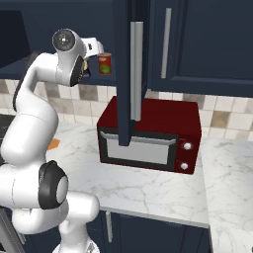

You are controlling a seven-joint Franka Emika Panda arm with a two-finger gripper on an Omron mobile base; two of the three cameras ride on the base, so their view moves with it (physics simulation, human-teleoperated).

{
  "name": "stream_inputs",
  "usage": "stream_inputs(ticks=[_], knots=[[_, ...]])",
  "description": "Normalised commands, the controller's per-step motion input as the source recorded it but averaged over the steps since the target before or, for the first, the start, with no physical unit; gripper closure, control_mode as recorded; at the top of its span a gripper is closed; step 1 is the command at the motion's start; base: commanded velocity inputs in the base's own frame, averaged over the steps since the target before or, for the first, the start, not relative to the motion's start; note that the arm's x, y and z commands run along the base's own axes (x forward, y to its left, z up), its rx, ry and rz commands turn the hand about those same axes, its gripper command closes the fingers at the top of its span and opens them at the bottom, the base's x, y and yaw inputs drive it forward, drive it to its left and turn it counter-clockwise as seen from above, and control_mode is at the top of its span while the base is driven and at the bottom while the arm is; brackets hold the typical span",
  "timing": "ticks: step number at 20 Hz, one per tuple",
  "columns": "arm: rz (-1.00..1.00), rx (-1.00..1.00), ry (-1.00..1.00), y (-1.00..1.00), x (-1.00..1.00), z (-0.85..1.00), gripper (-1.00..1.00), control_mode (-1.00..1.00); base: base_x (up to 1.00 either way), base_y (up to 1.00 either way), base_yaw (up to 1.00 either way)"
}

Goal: Pick the cans from the counter and place them in their designated side in the cabinet.

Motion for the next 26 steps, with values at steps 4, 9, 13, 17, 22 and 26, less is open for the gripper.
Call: stream_inputs(ticks=[4,9,13,17,22,26], knots=[[0.00,-0.04,0.01,0.00,0.11,-0.22,1.00,-1.00,0.00,0.00,0.00],[0.00,-0.04,0.00,0.00,0.09,-0.21,1.00,-1.00,0.00,0.00,0.00],[0.00,-0.03,-0.02,0.00,0.05,-0.10,-1.00,-1.00,0.00,0.00,0.00],[0.00,0.00,-0.08,0.00,0.13,0.00,-1.00,-1.00,0.00,0.00,0.00],[0.00,0.00,-0.09,0.00,0.19,0.00,-1.00,-1.00,0.00,0.00,0.00],[0.00,0.00,-0.11,-0.01,0.03,0.05,-1.00,-1.00,0.00,0.00,0.00]])
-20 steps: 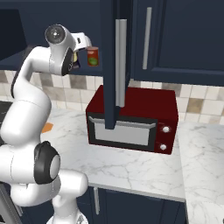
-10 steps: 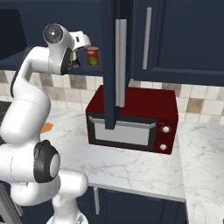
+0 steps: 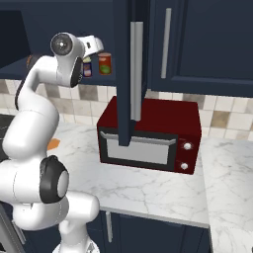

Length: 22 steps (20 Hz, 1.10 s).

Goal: Pick the cans from the counter and place them in their designated side in the cabinet.

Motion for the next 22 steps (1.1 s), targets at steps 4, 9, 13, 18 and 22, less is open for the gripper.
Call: stream_inputs(ticks=[4,9,13,18,22], knots=[[0.00,0.00,-0.14,-0.03,-0.24,0.23,-1.00,-1.00,0.00,0.00,0.00],[0.02,0.01,-0.09,0.00,-0.73,0.14,-1.00,-1.00,0.00,0.00,0.00],[0.04,0.00,-0.02,0.00,-0.89,0.05,-1.00,-1.00,0.00,0.00,0.00],[0.05,0.00,0.03,0.01,-0.95,0.09,-1.00,-1.00,0.00,0.00,0.00],[0.06,-0.03,0.04,0.07,-1.00,0.00,-1.00,-1.00,0.00,0.00,0.00]])
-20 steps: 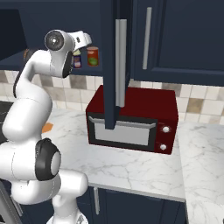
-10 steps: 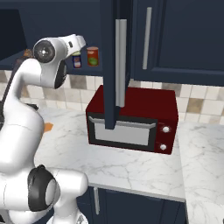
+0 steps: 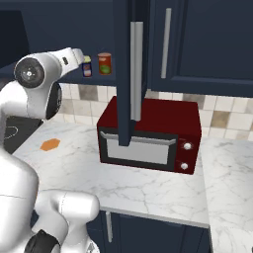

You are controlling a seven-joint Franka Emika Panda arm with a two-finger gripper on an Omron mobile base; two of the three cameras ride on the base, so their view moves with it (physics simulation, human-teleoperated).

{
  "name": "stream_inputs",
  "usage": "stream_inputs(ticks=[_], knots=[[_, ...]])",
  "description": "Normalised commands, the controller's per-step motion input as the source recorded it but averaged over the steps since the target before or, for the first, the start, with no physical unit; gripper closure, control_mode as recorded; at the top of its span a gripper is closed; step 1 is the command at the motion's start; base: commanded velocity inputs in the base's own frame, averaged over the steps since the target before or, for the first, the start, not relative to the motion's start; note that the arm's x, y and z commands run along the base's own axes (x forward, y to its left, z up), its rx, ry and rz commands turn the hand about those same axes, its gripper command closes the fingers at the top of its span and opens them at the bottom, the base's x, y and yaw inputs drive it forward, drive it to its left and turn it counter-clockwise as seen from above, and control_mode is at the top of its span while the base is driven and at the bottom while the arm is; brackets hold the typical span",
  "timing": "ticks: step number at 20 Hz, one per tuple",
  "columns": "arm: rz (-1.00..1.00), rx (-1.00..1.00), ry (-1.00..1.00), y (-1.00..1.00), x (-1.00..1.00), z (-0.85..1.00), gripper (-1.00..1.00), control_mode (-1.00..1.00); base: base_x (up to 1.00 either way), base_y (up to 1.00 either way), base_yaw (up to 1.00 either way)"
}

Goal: Pick the cans from the counter and place them in their designated side in the cabinet.

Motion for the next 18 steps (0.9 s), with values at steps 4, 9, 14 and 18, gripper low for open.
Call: stream_inputs(ticks=[4,9,14,18], knots=[[0.06,-0.04,0.03,0.08,-1.00,0.00,-1.00,-1.00,0.00,0.00,0.00],[0.06,-0.05,0.03,0.07,-1.00,0.00,-1.00,-1.00,0.00,0.00,0.00],[0.06,-0.05,0.03,0.05,-0.98,0.00,-1.00,-1.00,0.00,0.00,0.00],[0.06,-0.05,0.04,0.07,-0.93,0.00,-1.00,-1.00,0.00,0.00,0.00]])
